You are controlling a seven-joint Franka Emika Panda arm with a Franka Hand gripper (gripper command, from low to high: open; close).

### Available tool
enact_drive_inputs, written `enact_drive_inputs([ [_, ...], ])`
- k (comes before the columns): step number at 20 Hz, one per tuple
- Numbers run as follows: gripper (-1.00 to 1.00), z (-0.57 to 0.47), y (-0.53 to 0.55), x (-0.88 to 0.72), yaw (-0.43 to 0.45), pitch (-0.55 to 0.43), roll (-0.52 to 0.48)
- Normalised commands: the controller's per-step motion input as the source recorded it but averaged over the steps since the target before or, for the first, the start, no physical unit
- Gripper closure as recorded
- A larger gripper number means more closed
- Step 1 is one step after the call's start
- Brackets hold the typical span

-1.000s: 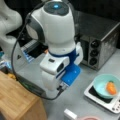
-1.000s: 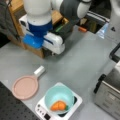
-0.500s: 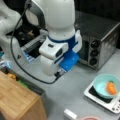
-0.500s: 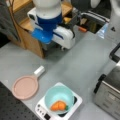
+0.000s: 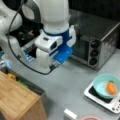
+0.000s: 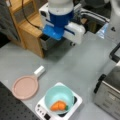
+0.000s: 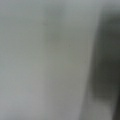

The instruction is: Pick up the pan. Place the pan on the table. Pick up the bowl. Place the bowl on the stove.

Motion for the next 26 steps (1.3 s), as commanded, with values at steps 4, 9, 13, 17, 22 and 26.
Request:
enact_drive_inputs([
  [4, -1.0, -0.17, 0.19, -0.41, -0.122, -0.193, 0.044],
  [9, -1.0, -0.15, 0.22, -0.37, -0.137, -0.214, 0.063],
  [13, -1.0, -0.06, 0.21, -0.31, -0.122, -0.185, 0.078],
  [17, -1.0, -0.04, 0.18, -0.22, -0.111, -0.155, 0.073],
  [22, -1.0, -0.08, 0.14, -0.15, -0.11, -0.135, 0.075],
  [26, -1.0, -0.07, 0.14, -0.1, -0.113, -0.139, 0.085],
])
